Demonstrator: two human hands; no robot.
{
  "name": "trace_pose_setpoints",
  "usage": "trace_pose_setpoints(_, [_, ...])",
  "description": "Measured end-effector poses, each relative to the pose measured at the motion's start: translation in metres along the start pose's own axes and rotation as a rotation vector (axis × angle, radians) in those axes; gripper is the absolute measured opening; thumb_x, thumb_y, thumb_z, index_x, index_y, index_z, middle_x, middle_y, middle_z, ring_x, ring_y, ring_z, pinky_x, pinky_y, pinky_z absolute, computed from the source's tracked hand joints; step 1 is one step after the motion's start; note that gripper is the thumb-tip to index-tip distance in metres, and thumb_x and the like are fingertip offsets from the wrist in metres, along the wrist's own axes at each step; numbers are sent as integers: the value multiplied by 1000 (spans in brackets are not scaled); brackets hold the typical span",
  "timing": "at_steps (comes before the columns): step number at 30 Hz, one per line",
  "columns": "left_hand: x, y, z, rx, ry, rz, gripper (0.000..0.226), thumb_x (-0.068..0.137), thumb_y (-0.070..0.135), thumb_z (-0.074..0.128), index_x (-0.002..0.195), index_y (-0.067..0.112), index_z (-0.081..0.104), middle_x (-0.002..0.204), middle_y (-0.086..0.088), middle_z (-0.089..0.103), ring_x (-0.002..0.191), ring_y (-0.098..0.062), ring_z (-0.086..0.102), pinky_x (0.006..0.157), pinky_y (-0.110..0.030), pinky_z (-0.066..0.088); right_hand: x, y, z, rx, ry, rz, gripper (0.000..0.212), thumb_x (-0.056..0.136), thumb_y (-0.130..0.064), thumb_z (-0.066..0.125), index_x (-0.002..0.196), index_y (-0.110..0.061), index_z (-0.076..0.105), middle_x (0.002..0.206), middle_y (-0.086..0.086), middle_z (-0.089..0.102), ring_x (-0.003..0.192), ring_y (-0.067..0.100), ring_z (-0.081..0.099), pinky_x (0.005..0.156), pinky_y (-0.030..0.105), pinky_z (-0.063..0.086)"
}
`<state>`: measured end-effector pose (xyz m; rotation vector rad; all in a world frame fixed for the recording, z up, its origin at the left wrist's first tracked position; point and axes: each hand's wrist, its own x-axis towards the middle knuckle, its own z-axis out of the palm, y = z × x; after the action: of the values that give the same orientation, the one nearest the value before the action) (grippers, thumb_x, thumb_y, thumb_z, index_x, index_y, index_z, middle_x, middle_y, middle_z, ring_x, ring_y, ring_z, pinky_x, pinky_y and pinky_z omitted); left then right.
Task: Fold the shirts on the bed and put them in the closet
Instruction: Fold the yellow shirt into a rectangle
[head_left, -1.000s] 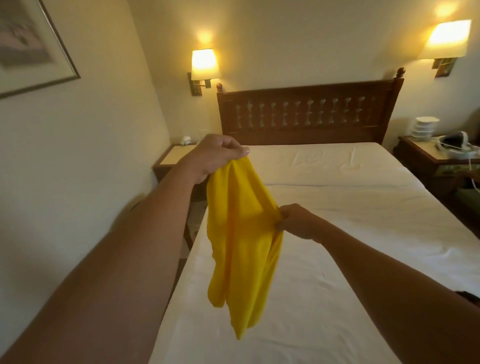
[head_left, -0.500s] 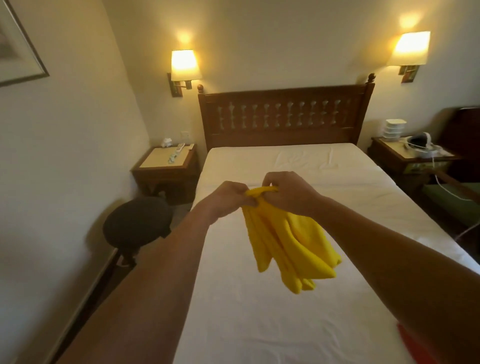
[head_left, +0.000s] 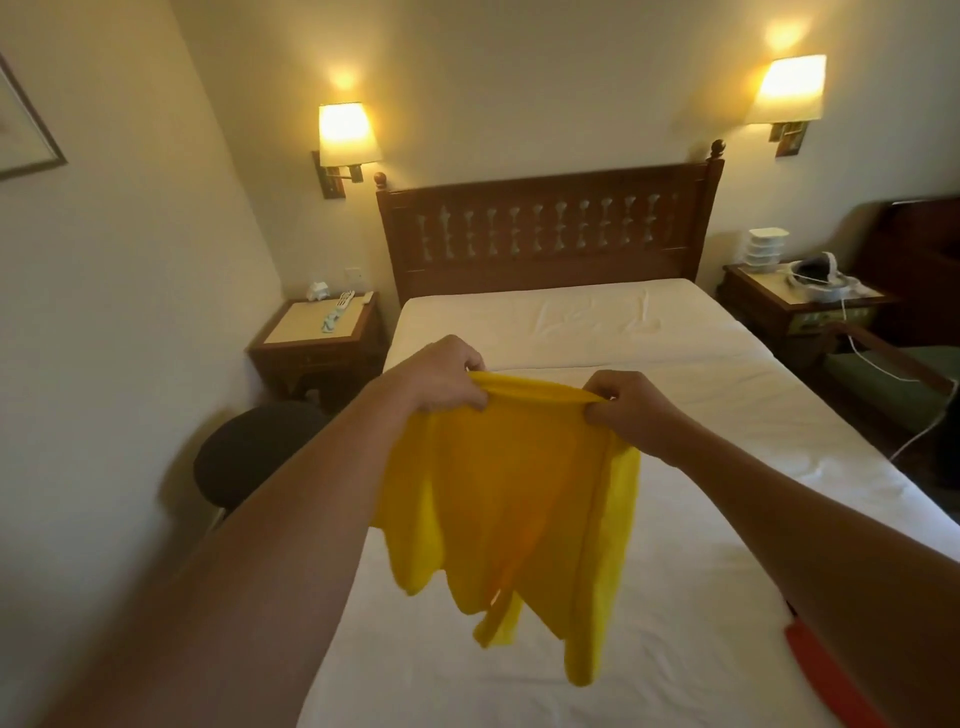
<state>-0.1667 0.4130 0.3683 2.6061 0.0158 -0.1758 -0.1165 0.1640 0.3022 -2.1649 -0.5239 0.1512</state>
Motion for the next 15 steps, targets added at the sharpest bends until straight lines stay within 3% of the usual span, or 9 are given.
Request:
trace_pose_setpoints(3, [-4,-6,-5,89,39,-50,20,83,22,78,92,5,75,84,-9,66,76,-21,57,63,-30,40,1,1,8,-36,-136,1,4,92,-14,68,89,-14,66,92,11,64,85,26,60,71,34,49])
trace_pose_setpoints(7, [-10,-10,-8,-9,87,-44,14,87,17,75,97,11,69,95,-5,62,82,-16,56,63,-27,41,0,-11,13,175,-325,139,22,87,-23,77,97,-5,72,99,14,70,89,28,66,78,38,53])
trace_pose_setpoints(11, [-13,-10,-7,-143,96,-10,10,91,13,71,93,20,64,95,1,58,89,-16,54,65,-27,41,1,-23,18,164,-289,62,21,83,-15,80,73,-10,62,74,6,59,73,21,55,64,32,43])
trace_pose_setpoints(13, [-13,-7,-6,-187,106,11,13,92,11,70,92,23,65,96,0,60,94,-21,56,71,-29,45,3,-31,22,276,-268,49,16,83,-7,77,81,-8,61,83,8,62,80,25,58,68,35,47])
trace_pose_setpoints(15, [-12,-3,-7,-244,79,22,16,93,8,67,95,24,68,101,-2,63,100,-25,58,81,-35,50,5,-39,26,385,-287,39,26,84,-4,75,107,-2,61,109,14,67,100,32,64,83,46,55])
